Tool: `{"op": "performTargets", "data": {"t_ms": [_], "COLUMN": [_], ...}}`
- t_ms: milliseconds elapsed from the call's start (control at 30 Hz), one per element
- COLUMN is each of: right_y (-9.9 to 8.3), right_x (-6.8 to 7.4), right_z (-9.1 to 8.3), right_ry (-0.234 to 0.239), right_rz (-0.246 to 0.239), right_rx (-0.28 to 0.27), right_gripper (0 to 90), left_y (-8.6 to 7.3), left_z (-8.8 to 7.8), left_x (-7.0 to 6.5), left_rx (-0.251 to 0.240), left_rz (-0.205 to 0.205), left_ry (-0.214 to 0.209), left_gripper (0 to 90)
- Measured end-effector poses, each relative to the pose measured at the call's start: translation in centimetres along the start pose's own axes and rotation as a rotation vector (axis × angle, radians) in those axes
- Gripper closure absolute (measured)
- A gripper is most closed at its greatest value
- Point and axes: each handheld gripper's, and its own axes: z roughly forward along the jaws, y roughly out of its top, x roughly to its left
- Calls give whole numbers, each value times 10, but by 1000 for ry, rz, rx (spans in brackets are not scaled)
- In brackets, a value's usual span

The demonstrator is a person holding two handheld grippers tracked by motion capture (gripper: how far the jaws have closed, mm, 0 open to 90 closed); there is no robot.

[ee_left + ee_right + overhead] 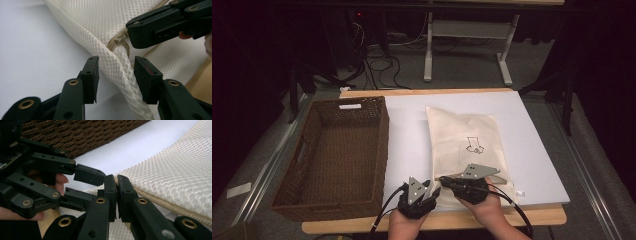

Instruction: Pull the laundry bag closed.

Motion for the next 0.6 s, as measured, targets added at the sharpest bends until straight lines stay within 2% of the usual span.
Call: {"op": "performTargets", "data": {"t_ms": [100,333,467,567,600], "right_y": [0,1,1,1,1], "right_x": [0,2,3,3,3], "right_z": [-1,-2,-3,-3,-3], "right_ry": [7,13,12,11,10], "right_rz": [5,0,2,0,-1], "right_rx": [-3,-12,-16,-12,-12], "right_gripper": [880,880,880,880,880], "left_y": [-1,1,1,1,0], "left_z": [4,6,6,5,5], "left_x": [5,6,7,6,6], "left_rx": [13,-10,-18,-14,-11], "left_rz": [-50,-120,-129,-122,-113], "left_ry": [-28,-97,-112,-94,-77], "left_gripper": [532,610,587,665,699]}}
